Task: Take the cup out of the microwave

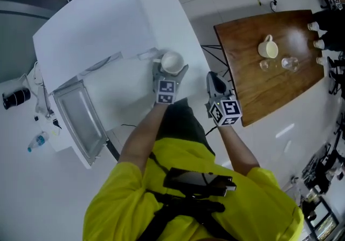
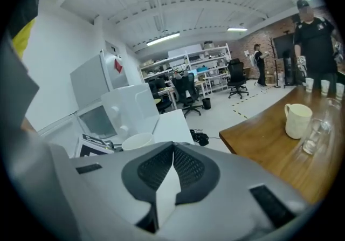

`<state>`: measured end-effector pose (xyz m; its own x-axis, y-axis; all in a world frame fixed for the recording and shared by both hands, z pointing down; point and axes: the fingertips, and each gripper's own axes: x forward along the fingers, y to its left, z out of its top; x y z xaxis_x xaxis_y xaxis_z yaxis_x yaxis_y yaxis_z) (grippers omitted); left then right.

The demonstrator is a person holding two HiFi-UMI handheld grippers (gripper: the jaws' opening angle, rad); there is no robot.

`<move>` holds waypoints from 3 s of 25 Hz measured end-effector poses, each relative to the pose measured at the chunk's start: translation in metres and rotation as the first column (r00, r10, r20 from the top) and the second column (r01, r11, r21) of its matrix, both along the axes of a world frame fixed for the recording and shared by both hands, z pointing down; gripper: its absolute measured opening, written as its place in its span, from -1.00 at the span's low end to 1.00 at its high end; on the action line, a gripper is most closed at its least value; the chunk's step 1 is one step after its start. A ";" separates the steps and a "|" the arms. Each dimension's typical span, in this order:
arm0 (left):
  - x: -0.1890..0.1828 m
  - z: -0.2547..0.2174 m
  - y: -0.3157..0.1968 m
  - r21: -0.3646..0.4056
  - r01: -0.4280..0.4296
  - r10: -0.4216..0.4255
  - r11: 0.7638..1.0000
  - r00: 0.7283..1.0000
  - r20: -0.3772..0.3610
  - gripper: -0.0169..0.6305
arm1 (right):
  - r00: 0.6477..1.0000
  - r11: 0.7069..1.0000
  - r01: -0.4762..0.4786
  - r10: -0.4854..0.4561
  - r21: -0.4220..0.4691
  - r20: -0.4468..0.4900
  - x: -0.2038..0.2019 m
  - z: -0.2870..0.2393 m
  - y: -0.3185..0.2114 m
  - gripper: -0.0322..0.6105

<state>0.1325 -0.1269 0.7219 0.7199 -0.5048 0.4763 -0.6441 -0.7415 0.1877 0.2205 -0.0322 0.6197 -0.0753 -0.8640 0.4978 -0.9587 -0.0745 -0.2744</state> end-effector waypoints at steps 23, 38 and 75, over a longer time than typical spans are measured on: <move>-0.004 0.005 0.010 -0.027 0.010 -0.009 1.000 1.000 0.028 0.55 | 0.998 0.998 0.053 -0.052 -0.030 0.031 -0.037 0.017 -0.009 -0.88; -0.218 -0.257 0.004 0.059 0.204 -0.191 0.977 0.967 -0.171 -0.93 | 0.973 0.952 0.228 -0.217 0.203 -0.075 -0.087 -0.147 -0.072 -0.88; -0.394 -0.367 0.037 0.224 0.549 -0.535 0.805 0.835 -0.126 -0.93 | 0.889 0.793 0.451 -0.438 0.409 -0.133 -0.185 -0.282 -0.080 -0.89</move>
